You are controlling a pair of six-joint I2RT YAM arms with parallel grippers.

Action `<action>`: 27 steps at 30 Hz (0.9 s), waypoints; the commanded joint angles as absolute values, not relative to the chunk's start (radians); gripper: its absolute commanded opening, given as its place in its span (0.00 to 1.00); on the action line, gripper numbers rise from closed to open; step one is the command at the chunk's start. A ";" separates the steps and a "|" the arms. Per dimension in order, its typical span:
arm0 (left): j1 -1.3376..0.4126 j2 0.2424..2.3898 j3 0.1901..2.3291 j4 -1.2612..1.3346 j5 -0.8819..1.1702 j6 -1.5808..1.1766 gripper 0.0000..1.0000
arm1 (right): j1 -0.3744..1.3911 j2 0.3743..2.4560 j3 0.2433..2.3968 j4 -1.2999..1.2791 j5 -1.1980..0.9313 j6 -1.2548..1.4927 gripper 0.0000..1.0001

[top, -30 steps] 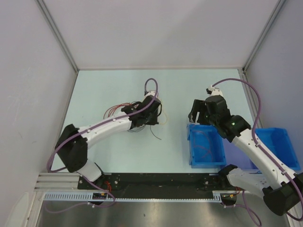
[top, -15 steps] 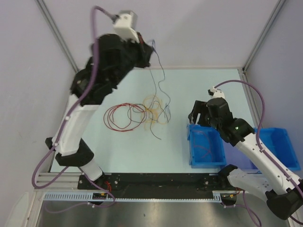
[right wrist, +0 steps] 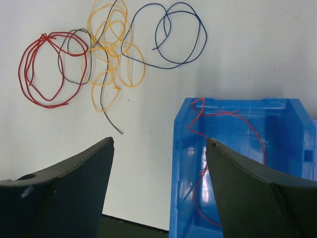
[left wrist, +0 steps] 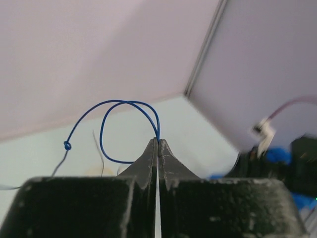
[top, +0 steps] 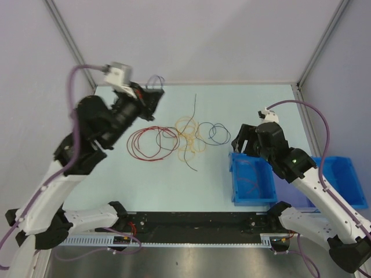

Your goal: Untangle the cables

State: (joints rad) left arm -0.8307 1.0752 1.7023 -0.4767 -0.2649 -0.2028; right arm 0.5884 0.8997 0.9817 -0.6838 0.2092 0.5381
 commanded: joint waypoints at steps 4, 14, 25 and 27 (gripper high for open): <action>-0.828 0.990 1.247 -0.400 -0.008 -0.317 0.00 | 0.597 0.881 0.983 -0.655 0.180 0.572 0.79; -0.828 0.953 1.121 -0.399 0.058 -0.368 0.00 | 0.597 0.876 0.982 -0.618 0.045 0.531 0.80; -0.828 1.012 1.135 -0.316 0.189 -0.385 0.00 | 0.626 0.885 0.923 -0.494 -0.123 0.518 0.80; -0.828 1.015 1.138 -0.318 0.193 -0.383 0.00 | 0.626 0.902 0.923 -0.494 -0.094 0.558 0.79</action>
State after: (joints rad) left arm -0.8299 1.0172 1.1145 -0.3740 0.1356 -0.3672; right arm 0.6170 0.8806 0.9264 -0.5632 -0.0780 0.5354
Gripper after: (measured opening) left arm 0.005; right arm 0.798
